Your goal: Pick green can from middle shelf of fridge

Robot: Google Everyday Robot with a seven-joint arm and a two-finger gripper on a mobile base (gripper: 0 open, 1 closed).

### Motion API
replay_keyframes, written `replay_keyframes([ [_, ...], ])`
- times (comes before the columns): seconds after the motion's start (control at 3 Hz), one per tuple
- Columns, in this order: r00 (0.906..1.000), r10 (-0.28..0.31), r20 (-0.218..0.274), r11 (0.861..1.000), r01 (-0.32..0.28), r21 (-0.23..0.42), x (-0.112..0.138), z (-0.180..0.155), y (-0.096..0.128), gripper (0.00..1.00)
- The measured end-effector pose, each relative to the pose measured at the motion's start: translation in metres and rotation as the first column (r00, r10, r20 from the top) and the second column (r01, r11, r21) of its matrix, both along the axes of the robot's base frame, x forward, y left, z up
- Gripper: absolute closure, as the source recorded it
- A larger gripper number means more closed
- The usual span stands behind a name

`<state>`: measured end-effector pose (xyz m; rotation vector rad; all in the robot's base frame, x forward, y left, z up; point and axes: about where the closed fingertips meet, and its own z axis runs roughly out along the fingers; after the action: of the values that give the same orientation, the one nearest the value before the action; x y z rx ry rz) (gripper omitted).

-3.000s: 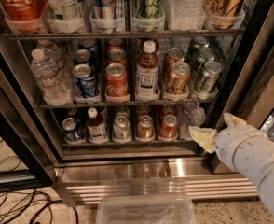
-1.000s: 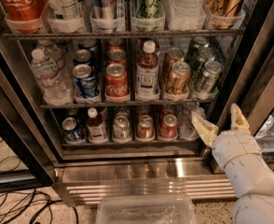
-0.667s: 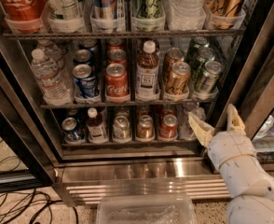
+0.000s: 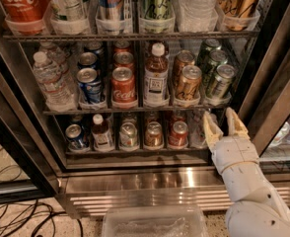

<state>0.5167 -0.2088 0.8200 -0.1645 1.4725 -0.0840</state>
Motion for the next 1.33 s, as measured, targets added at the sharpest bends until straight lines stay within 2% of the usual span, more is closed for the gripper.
replay_keyframes([
  [0.33,0.9990,-0.018,0.042,1.000,0.018,0.003,0.012,0.002,0.000,0.46],
  [0.67,0.9963,-0.036,0.077,0.999,0.037,-0.005,0.024,0.005,-0.003,0.37],
  [1.0,0.9936,-0.052,0.100,0.999,0.053,-0.012,0.038,0.009,-0.010,0.34],
  [1.33,0.9924,-0.080,0.094,0.997,0.081,-0.007,0.064,0.010,-0.025,0.37],
])
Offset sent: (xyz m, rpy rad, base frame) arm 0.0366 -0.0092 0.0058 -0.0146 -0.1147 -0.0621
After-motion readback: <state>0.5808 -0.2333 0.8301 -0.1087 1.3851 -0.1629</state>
